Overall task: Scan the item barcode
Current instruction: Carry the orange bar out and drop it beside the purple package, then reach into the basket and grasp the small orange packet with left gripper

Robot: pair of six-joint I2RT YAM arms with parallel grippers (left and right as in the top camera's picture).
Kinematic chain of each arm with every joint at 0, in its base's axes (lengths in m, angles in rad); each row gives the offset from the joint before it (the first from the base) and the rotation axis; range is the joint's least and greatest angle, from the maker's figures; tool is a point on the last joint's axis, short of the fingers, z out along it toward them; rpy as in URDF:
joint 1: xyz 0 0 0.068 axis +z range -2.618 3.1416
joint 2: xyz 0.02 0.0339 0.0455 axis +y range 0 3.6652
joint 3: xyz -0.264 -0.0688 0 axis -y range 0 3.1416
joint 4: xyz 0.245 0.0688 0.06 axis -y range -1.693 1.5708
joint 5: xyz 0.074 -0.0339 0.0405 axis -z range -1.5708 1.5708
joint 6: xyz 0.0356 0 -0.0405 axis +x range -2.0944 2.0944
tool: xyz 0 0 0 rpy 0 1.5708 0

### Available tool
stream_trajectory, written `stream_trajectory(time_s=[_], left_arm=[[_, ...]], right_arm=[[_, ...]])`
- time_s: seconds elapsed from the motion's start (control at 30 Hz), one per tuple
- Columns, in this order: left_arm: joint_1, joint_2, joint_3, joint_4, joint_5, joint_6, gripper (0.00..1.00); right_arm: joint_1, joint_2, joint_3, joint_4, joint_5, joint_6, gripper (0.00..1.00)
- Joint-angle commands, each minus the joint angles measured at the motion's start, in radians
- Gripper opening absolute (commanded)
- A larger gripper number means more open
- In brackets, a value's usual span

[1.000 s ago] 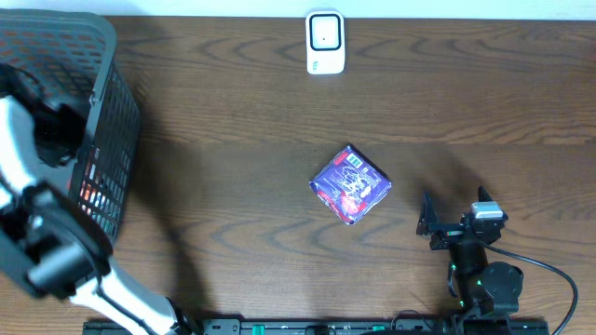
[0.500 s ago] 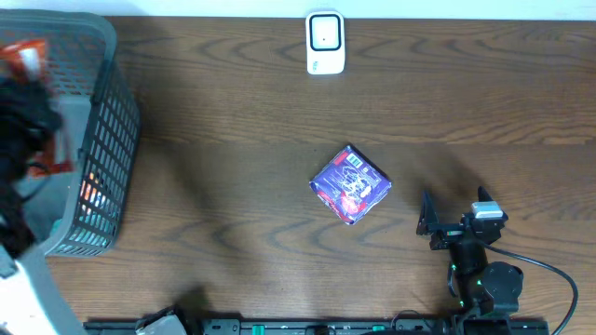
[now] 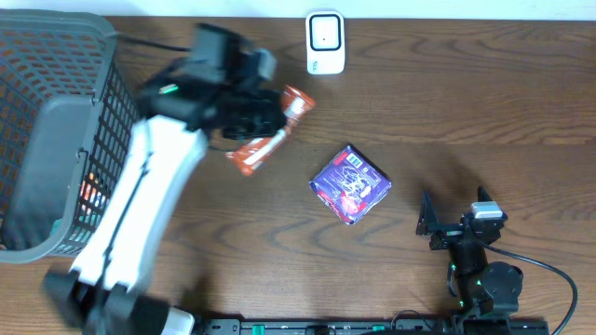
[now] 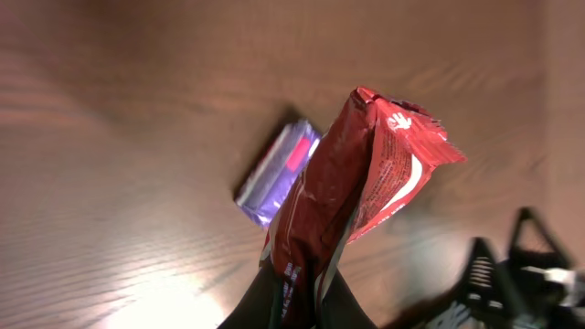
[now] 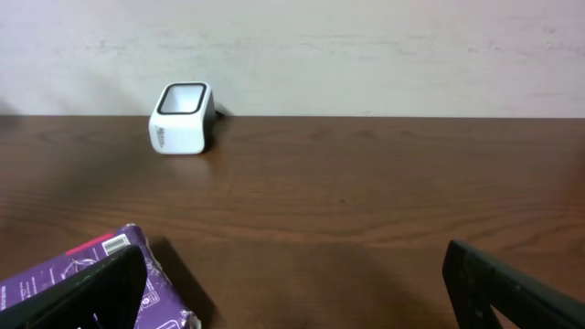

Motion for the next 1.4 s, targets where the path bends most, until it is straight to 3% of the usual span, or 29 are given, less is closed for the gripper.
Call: stream_trajectory(time_s=[0.0, 0.03, 0.07, 0.13, 0.17, 0.27, 0.37, 0.6, 0.63, 0.77, 0.9, 0.97, 1.1, 1.37], left_arm=[[-0.074, 0.143, -0.003, 0.038, -0.047, 0.017, 0.07], [-0.087, 0.179, -0.003, 0.053, -0.046, 0.017, 0.08], [-0.102, 0.223, -0.003, 0.069, -0.046, 0.017, 0.14], [-0.123, 0.301, -0.003, 0.092, -0.046, 0.017, 0.47], [-0.127, 0.326, -0.003, 0.096, -0.048, 0.017, 0.56], [-0.113, 0.375, -0.002, 0.098, -0.051, 0.017, 0.65], [-0.060, 0.341, 0.038, 0.036, -0.050, 0.017, 0.72], [0.139, 0.132, 0.193, -0.080, -0.054, 0.089, 0.74], [0.167, 0.104, 0.200, -0.079, -0.055, 0.089, 0.79], [0.385, -0.078, 0.205, -0.077, -0.054, 0.089, 0.83], [0.711, -0.214, 0.205, -0.111, -0.066, 0.089, 0.85], [0.849, -0.230, 0.205, -0.146, -0.145, 0.077, 0.91], [0.981, -0.212, 0.169, -0.171, -0.358, -0.043, 0.98], [1.011, -0.032, 0.002, -0.134, -0.455, -0.133, 0.99]], right_arm=[[0.002, 0.000, -0.001, -0.004, 0.002, 0.010, 0.99], [0.002, 0.000, -0.001, -0.004, 0.002, 0.010, 0.99], [0.002, 0.000, -0.001, -0.004, 0.002, 0.010, 0.99], [0.002, 0.000, -0.001, -0.004, 0.002, 0.010, 0.99], [0.002, 0.000, -0.001, -0.004, 0.002, 0.010, 0.99], [0.002, 0.000, -0.001, -0.004, 0.002, 0.010, 0.99], [0.002, 0.000, -0.001, -0.004, 0.002, 0.010, 0.99], [0.002, 0.000, -0.001, -0.004, 0.002, 0.010, 0.99], [0.002, 0.000, -0.001, -0.004, 0.002, 0.010, 0.99], [0.002, 0.000, -0.001, -0.004, 0.002, 0.010, 0.99], [0.002, 0.000, -0.001, -0.004, 0.001, 0.010, 0.99], [0.002, 0.000, -0.001, -0.004, 0.002, 0.010, 0.99], [0.002, 0.000, -0.001, -0.004, 0.002, 0.010, 0.99], [0.002, 0.000, -0.001, -0.004, 0.002, 0.010, 0.99]])
